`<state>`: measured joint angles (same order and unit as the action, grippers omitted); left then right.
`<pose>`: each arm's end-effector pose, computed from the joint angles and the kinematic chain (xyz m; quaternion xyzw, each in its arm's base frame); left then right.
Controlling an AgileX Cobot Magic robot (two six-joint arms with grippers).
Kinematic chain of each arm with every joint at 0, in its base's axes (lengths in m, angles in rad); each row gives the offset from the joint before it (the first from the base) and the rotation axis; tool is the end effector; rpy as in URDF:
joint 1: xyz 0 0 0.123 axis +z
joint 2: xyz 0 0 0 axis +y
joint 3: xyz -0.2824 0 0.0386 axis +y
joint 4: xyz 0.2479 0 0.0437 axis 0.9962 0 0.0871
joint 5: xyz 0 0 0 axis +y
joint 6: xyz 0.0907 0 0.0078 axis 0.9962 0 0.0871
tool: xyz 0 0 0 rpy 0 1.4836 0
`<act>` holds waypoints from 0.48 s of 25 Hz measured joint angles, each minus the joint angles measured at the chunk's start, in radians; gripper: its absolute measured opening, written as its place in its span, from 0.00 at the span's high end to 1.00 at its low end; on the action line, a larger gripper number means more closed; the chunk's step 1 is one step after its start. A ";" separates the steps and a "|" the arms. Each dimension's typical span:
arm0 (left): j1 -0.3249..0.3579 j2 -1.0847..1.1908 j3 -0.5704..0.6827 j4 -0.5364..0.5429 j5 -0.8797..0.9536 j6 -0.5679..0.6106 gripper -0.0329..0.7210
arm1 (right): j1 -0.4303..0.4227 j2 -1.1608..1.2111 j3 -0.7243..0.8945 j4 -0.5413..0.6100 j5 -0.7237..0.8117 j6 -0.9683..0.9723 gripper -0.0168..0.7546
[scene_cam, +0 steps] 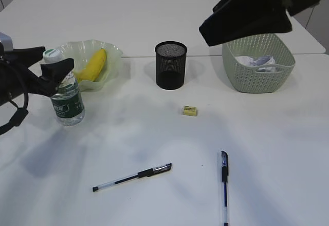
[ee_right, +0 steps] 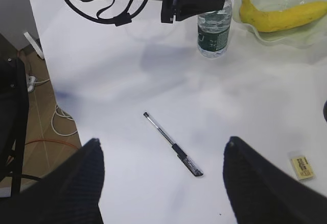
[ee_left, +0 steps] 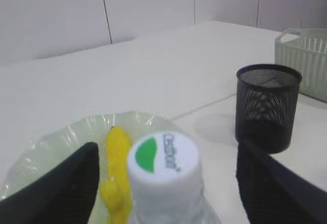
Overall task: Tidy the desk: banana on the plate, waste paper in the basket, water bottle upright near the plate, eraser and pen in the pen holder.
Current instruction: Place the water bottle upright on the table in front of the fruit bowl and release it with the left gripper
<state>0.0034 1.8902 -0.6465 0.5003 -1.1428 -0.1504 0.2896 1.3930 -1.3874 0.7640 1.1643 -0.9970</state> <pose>0.3282 -0.0386 0.1528 0.1776 0.7055 -0.1379 0.6721 0.2488 0.1345 0.3928 -0.4919 0.7566 0.2674 0.3378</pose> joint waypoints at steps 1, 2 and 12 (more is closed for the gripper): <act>0.000 -0.019 0.000 0.000 0.005 0.000 0.16 | 0.000 0.000 0.000 0.000 0.000 0.000 0.28; 0.000 -0.037 0.000 0.000 0.008 0.000 0.16 | 0.000 0.000 0.000 0.000 0.000 0.000 0.28; 0.000 -0.179 0.006 0.025 0.096 -0.073 0.16 | 0.000 0.000 0.000 0.000 0.000 0.002 0.28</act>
<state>0.0034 1.7108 -0.6404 0.5254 -1.0464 -0.2236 0.2896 1.3930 -1.3874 0.7640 1.1648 -0.9952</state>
